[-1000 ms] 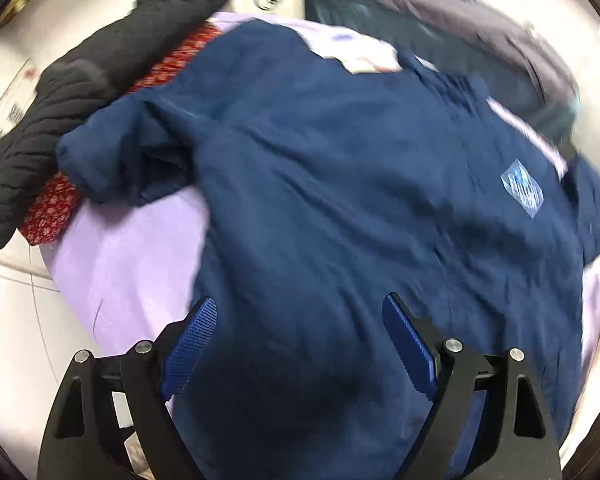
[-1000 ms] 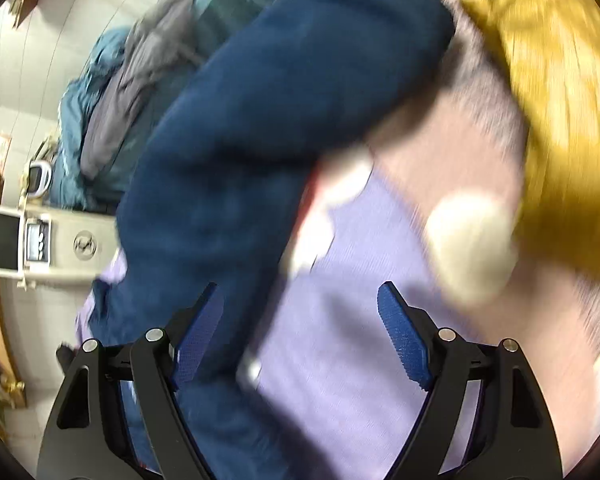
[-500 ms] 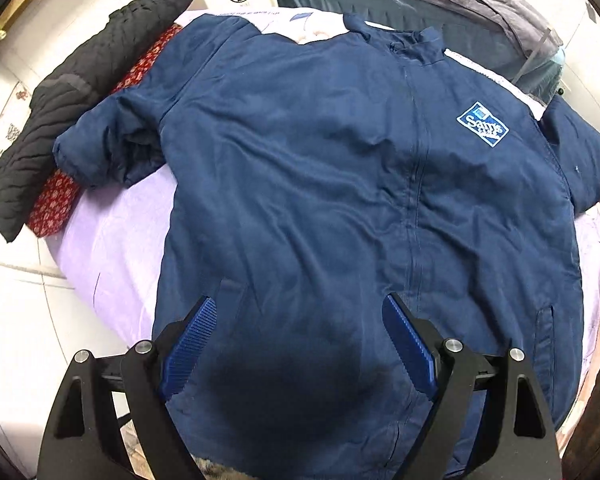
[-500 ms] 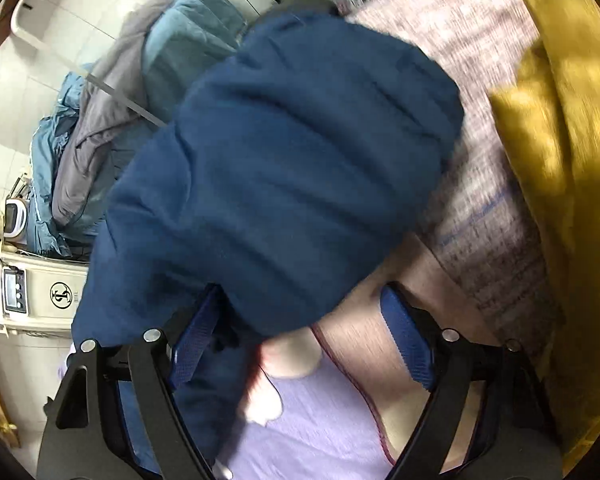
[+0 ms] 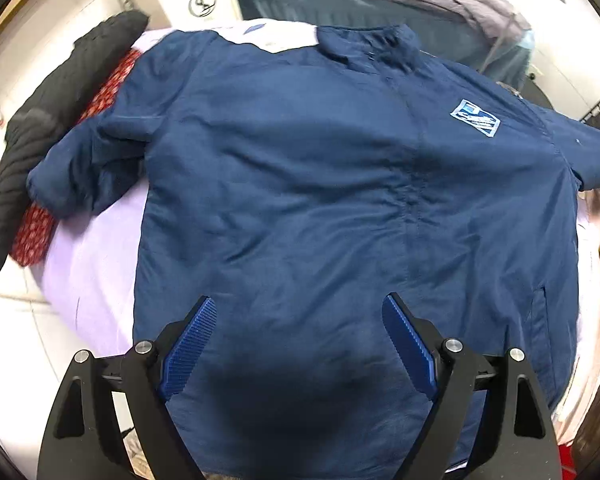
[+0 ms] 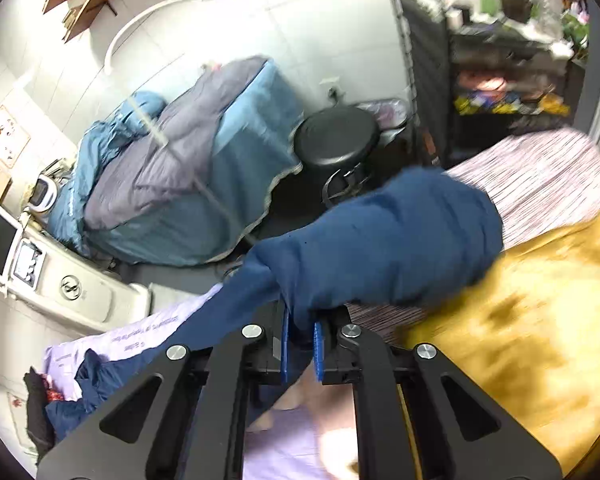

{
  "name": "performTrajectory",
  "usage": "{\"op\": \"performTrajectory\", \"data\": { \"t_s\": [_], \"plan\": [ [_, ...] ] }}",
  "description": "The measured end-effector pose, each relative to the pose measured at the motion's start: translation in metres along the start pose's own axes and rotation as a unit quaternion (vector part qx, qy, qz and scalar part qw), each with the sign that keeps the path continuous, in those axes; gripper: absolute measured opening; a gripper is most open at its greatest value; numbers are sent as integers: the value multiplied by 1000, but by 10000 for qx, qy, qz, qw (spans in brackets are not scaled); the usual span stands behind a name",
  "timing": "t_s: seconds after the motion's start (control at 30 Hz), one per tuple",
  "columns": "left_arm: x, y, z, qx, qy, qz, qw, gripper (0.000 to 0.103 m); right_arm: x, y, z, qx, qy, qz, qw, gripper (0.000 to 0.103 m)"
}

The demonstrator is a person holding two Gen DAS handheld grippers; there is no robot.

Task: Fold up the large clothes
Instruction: 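Grasp the jacket sleeve with the right gripper and lift it toward the body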

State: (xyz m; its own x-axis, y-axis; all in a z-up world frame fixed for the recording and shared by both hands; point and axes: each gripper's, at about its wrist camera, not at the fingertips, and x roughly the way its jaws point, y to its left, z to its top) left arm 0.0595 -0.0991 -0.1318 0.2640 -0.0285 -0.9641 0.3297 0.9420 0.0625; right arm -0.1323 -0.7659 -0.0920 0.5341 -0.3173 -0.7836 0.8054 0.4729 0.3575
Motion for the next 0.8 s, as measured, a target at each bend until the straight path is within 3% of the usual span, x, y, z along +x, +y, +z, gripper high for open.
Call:
{"op": "performTrajectory", "data": {
  "t_s": [0.1,0.2,0.4,0.63,0.8],
  "plan": [
    [2,-2,0,45,11,-105,9999,83,-2,-31,-5,220,97,-336,9991,9],
    [4,2,-2,67,50,-116,9999,83,1,-32,-23,19,108,-521,9986,9],
    [2,12,1,48,24,-37,10000,83,-9,-17,-30,118,-36,-451,9989,9],
    [0,25,2,-80,-144,100,9998,89,-26,72,-35,-733,-167,11,9972,10],
    [4,41,4,-293,-145,84,9994,89,-31,166,-67,-1679,-58,483,9846,10]
  ]
}}
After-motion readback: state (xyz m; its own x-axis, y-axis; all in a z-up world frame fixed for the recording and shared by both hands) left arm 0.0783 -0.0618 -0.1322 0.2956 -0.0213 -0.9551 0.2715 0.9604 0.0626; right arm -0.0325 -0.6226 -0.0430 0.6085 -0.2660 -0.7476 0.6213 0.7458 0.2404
